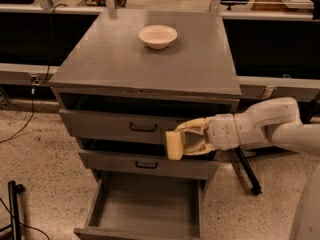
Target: Pick sponge from bottom drawer and place on counter
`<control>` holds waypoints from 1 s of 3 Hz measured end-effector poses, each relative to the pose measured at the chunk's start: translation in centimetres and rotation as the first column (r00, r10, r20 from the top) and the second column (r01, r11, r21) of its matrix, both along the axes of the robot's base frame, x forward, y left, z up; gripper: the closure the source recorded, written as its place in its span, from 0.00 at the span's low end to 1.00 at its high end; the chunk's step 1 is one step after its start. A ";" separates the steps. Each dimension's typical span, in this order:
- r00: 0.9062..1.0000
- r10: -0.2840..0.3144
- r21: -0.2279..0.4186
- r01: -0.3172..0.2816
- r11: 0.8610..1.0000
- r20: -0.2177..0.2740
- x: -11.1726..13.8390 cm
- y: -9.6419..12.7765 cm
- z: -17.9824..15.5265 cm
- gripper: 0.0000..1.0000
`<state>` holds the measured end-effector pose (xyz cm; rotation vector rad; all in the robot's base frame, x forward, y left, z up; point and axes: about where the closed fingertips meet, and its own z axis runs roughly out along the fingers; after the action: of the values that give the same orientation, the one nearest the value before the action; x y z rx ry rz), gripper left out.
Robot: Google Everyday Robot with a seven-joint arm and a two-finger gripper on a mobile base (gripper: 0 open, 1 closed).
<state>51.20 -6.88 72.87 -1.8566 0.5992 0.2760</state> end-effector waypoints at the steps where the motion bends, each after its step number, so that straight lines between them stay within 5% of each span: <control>1: 0.998 -0.018 -0.040 0.020 0.999 0.053 1.0 -1.2 4.6 1.00; 3: 0.975 -0.089 -0.181 0.127 0.975 0.204 5.4 -2.1 11.5 1.00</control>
Offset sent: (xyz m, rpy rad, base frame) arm 0.0495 -0.0319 0.1296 -0.2255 -0.2178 -0.1408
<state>56.62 -8.99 84.33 -2.0002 0.6060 -0.0382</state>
